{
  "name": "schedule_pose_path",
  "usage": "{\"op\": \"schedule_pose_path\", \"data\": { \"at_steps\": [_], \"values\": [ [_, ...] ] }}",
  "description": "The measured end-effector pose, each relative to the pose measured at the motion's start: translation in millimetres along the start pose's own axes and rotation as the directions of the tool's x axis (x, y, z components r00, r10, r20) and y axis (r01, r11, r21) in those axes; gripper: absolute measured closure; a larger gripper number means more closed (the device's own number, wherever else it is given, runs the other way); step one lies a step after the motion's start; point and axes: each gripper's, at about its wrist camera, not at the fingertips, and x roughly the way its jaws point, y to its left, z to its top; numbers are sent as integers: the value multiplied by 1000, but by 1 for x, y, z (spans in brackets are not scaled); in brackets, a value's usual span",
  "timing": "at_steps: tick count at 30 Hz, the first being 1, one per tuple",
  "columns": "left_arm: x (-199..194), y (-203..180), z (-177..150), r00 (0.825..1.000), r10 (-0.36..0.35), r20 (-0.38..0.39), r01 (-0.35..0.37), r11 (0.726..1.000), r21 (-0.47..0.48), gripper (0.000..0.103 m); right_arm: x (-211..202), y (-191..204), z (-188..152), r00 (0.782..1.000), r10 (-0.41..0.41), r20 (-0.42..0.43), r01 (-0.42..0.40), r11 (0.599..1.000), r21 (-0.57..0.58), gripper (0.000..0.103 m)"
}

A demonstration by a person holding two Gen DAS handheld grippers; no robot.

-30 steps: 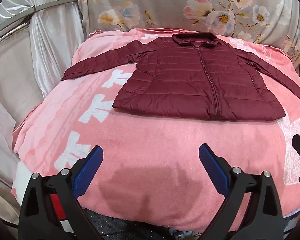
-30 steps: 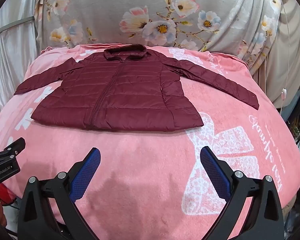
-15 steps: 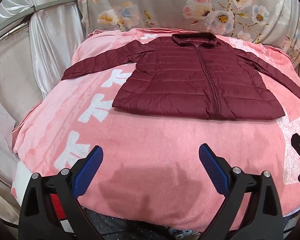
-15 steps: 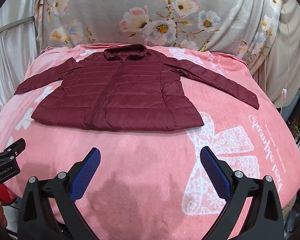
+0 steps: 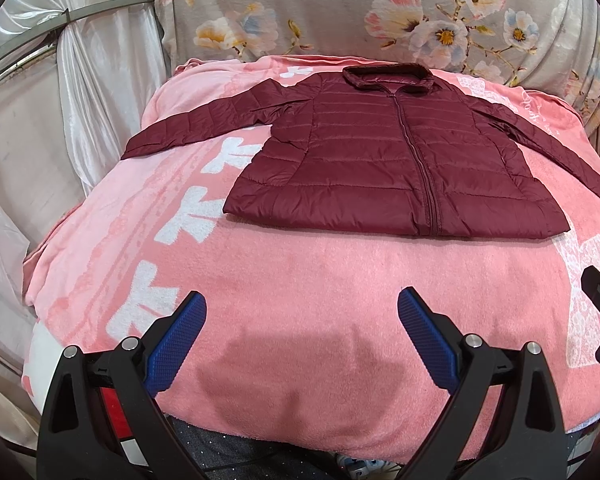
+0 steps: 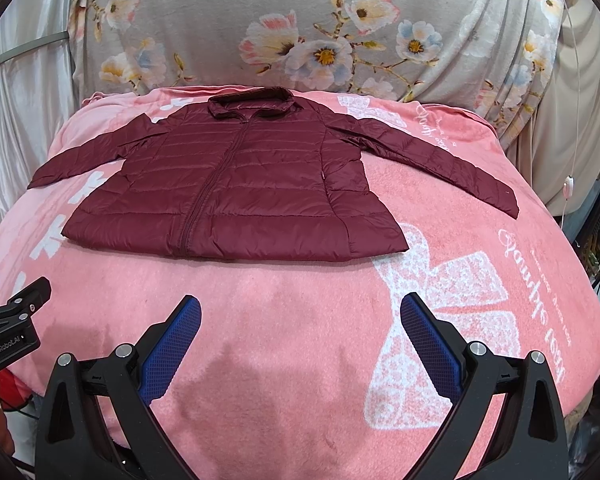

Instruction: Fold large clothes

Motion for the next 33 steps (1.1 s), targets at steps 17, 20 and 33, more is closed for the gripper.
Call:
{"op": "schedule_pose_path", "data": {
  "at_steps": [17, 20, 33],
  "values": [
    [0, 0, 0, 1000, 0, -1, 0, 1000, 0, 9, 2, -2, 0, 1000, -1, -1, 1, 1000, 0, 5],
    [0, 0, 0, 1000, -1, -1, 1, 1000, -1, 9, 2, -2, 0, 1000, -2, -1, 2, 1000, -1, 5],
    [0, 0, 0, 1000, -1, 0, 1, 1000, -3, 9, 3, -2, 2, 1000, -2, -2, 2, 1000, 0, 5]
  ]
}}
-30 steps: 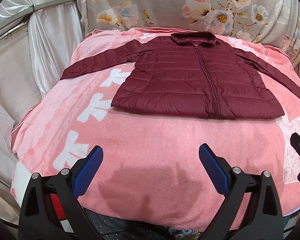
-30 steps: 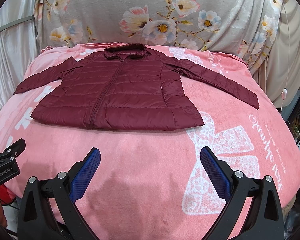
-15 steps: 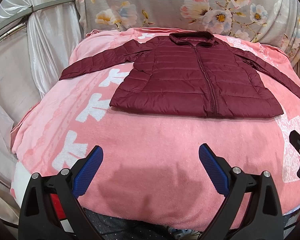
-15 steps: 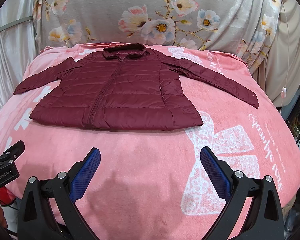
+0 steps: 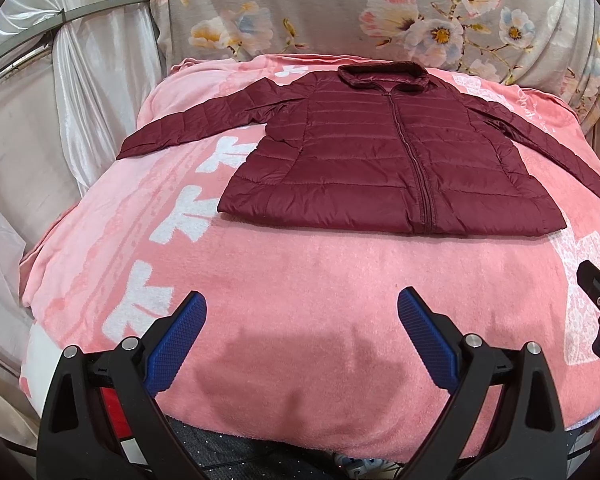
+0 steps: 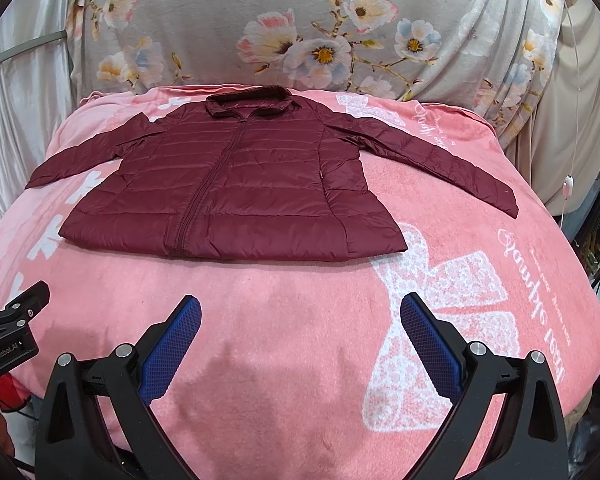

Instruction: Fold large clothes

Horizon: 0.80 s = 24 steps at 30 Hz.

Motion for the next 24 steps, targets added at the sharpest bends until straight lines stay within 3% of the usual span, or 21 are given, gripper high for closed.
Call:
{"op": "schedule_pose_path", "data": {
  "at_steps": [24],
  "values": [
    [0, -21, -1, 1000, -2, 1, 2, 1000, 2, 9, 0, 1, 1, 1000, -1, -1, 1, 1000, -1, 5]
  ]
}}
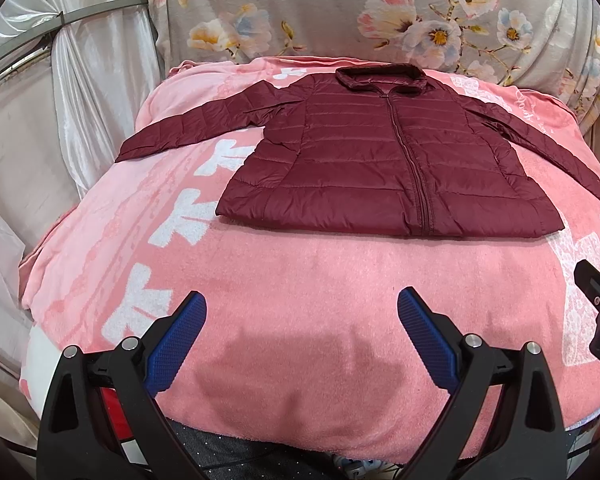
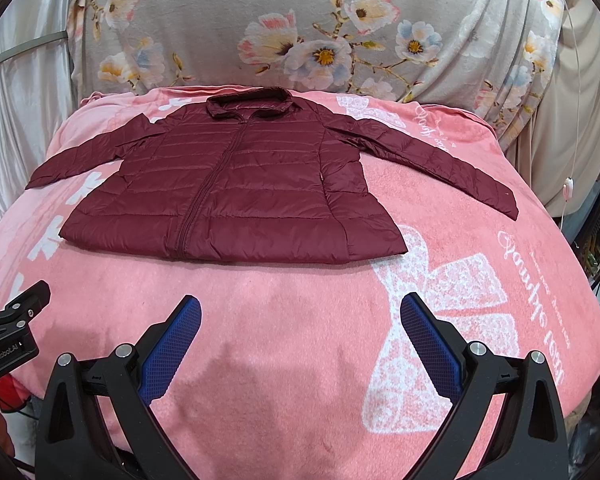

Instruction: Fold large clothes

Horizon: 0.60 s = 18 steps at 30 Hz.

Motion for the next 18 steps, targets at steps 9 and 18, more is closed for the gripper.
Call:
{"op": "schedule_pose_path", "data": {
  "at_steps": [9, 18],
  "values": [
    [0, 3, 0, 1000, -1, 0, 1, 1000, 0, 9, -5, 6, -1, 1000, 1, 0, -1, 1000, 2, 5],
    [12, -1, 15, 1000, 6, 0, -6, 1000, -10, 9, 17, -7, 7, 1000, -3, -10, 3, 1000, 30, 5]
  ]
}}
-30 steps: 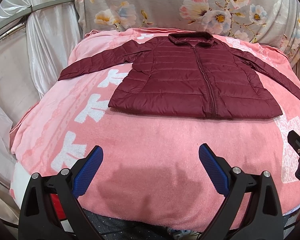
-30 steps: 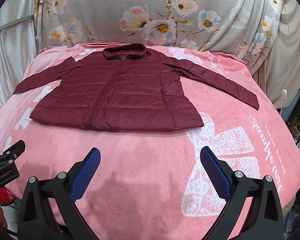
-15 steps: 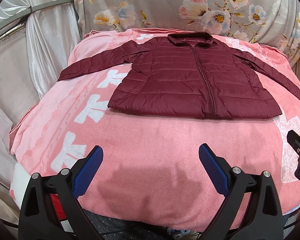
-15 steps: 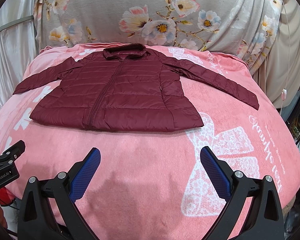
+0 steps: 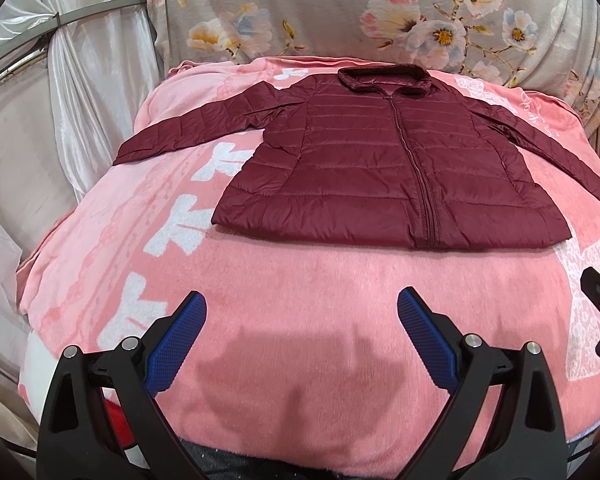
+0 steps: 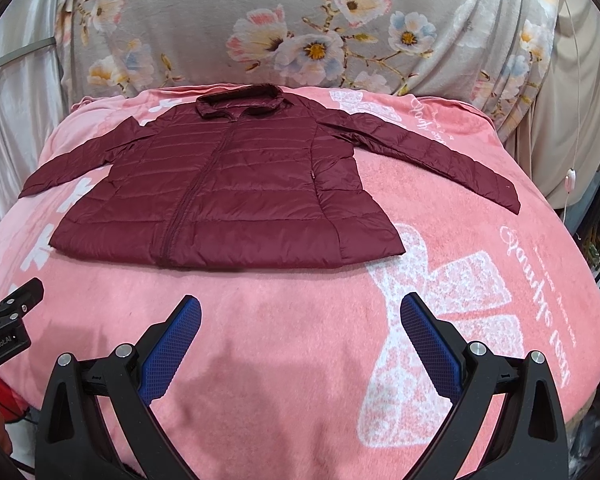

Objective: Fold large clothes
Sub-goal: 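Grasp the jacket hem with the right gripper and lift it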

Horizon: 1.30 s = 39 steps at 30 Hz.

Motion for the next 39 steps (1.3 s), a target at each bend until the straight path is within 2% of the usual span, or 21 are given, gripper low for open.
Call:
{"op": "schedule_pose_path", "data": {
  "at_steps": [10, 14, 19, 24, 28, 33, 39],
  "values": [
    [28, -3, 28, 1000, -5, 24, 6, 1000, -8, 9, 30, -19, 19, 1000, 0, -13, 0, 999, 39, 5],
    [37, 5, 40, 999, -2, 52, 4, 999, -33, 9, 49, -61, 37, 999, 32, 4, -32, 988, 149, 5],
    [55, 23, 60, 996, 10, 86, -2, 995, -100, 9, 79, -120, 60, 999, -3, 48, -9, 967, 256, 5],
    [72, 31, 79, 990, 65, 127, -49, 991, -125, 9, 126, -206, 76, 997, -34, 67, 1, 900, 435, 5],
    [88, 32, 94, 986, 107, 131, -91, 988, -124, 9, 165, -273, 85, 991, -125, 45, 81, 835, 544, 5],
    [116, 30, 113, 995, 68, 70, -58, 987, -148, 8, 201, -340, 84, 978, -209, 26, 143, 747, 649, 5],
    [144, 16, 123, 997, 66, 38, -59, 987, -147, 8, 244, -388, 77, 983, -182, -17, 132, 640, 757, 5]
  ]
}}
